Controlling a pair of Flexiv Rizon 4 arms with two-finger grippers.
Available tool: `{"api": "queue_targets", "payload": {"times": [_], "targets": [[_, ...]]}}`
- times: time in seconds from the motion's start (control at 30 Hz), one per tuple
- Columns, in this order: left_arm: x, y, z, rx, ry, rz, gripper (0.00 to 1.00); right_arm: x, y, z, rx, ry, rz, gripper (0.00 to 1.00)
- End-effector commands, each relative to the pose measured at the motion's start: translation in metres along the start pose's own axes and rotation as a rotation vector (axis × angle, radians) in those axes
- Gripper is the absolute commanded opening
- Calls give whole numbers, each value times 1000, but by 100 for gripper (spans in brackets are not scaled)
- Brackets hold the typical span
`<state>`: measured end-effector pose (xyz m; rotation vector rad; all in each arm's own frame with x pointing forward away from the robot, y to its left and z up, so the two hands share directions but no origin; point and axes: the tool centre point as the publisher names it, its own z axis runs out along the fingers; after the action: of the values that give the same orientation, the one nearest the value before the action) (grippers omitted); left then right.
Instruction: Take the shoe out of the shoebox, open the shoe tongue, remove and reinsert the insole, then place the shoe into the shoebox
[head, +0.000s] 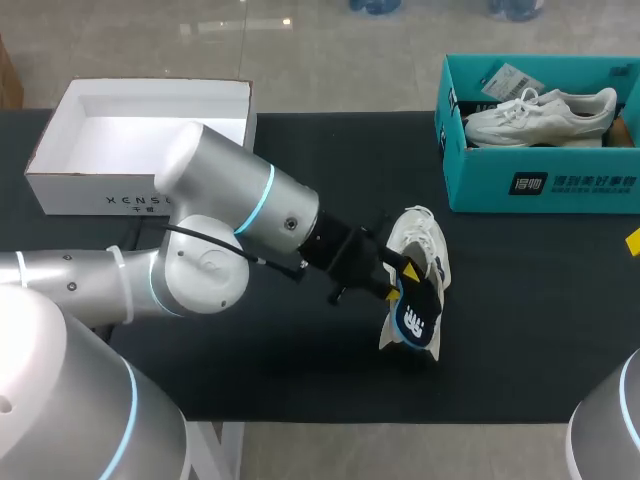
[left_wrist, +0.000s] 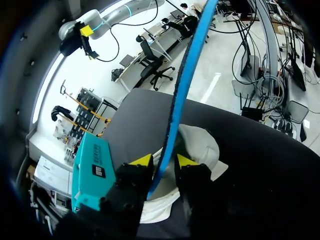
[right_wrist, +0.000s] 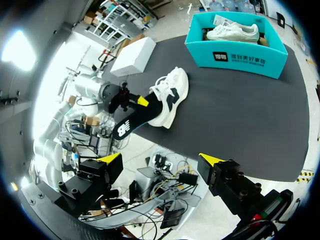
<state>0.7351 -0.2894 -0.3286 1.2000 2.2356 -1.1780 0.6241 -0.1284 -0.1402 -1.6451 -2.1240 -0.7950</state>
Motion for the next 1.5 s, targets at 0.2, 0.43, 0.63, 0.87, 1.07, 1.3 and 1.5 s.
{"api": "queue_targets", "payload": {"times": [0.2,0.43,0.63,0.87,1.07,1.3,1.5], "targets": [[-3,-3,2,-7,-5,-5,33,1,-9,1,-75,-5,1,100],[-3,-6,-2,1,-9,-4,28,1,-9,1,-75,-5,1,100],[-3,-8,-3,11,-5,0,26,1,-9,1,-75,-5,1,100],[-1,-9,-3,15,1,6,12,1,-9,1,-75,-5,1,100],[-1,-9,-3,30,-2,12,0,1,-9,1,-75,-5,1,100],[-5,-18,-12,67,-46,16,0,1,-9,1,-75,-5,1,100],[-8,-33,-22,117,-89,14,0,1,-9,1,-75,-5,1,100]]}}
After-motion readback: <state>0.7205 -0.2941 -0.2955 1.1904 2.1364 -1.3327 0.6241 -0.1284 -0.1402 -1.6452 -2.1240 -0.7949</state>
